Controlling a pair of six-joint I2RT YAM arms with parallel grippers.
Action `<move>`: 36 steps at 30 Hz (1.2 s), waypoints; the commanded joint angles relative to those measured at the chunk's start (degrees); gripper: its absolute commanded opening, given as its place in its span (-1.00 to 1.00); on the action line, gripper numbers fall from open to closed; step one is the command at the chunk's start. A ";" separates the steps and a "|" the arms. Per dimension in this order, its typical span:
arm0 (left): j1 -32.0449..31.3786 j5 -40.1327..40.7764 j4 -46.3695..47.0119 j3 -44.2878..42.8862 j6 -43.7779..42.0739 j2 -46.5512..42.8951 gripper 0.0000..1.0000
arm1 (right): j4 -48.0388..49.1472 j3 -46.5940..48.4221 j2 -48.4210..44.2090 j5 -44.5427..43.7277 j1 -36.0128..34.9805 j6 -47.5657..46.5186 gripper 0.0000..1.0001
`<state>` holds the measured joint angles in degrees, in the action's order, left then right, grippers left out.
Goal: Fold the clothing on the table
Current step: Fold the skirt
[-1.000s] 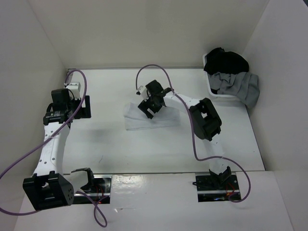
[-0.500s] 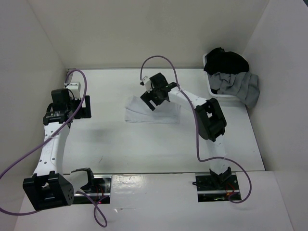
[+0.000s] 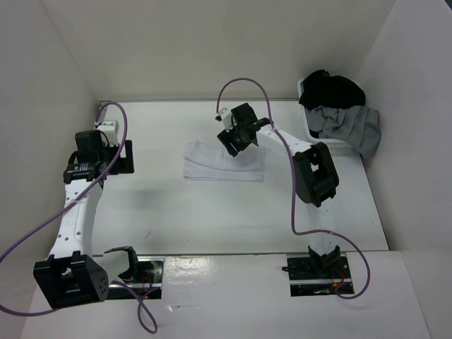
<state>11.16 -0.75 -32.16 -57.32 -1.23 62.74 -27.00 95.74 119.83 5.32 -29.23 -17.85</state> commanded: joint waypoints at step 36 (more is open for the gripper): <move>0.27 -3.11 0.61 -0.34 -0.26 0.89 1.00 | -1.82 6.74 6.74 10.41 0.05 -5.97 -0.93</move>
<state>11.16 -2.83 -32.16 -57.32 -1.30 63.70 -28.12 100.86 128.95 14.85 -29.26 -23.62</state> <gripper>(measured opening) 1.000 0.048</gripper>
